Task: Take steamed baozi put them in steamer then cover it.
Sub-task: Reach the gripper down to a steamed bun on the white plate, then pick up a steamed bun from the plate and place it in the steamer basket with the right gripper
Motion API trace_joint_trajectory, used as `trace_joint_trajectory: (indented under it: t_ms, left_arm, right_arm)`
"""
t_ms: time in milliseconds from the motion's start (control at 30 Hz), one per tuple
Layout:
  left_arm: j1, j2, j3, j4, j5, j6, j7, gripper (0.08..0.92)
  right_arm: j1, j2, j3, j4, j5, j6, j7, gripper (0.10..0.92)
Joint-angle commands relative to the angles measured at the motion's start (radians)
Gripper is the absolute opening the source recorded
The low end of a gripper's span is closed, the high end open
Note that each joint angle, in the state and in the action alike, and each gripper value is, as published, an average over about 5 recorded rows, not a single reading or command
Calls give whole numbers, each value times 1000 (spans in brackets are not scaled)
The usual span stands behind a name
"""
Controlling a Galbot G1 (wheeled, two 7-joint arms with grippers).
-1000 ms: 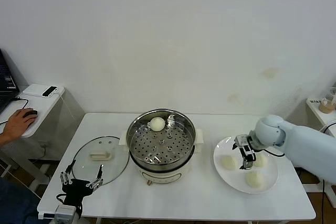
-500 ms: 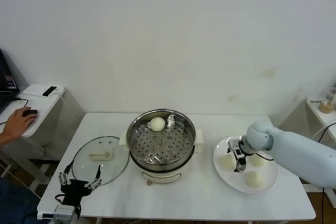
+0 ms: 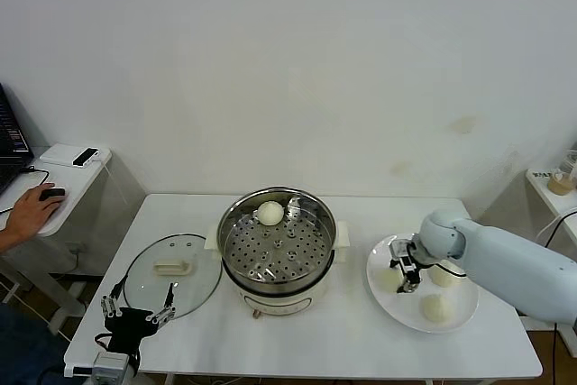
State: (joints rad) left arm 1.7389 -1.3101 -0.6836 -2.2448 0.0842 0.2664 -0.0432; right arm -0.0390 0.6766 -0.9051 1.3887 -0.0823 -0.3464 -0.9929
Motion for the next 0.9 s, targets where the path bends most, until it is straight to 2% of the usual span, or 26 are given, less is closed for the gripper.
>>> trace_joint_trajectory:
  t_ms: [33, 267, 400, 633, 900]
  left_arm:
    - [0, 1, 0, -3, 0, 0, 0, 823]
    - [1, 6, 5, -12, -2, 0, 1, 823]
    - [-3, 10, 11, -16, -2, 1, 1, 823]
    - [-9, 20, 13, -17, -7, 3, 2, 823]
    - [-11, 22, 10, -5, -9, 2, 2, 823]
  right_arm:
    - [107, -49, -16, 43, 21, 1, -69, 613]
    - [290, -110, -63, 101, 106, -7, -93, 618]
    - [420, -91, -112, 123, 186, -29, -80, 621]
    - [665, 76, -242, 128, 343, -88, -31, 628]
    - [692, 331, -271, 82, 521, -189, 63, 636]
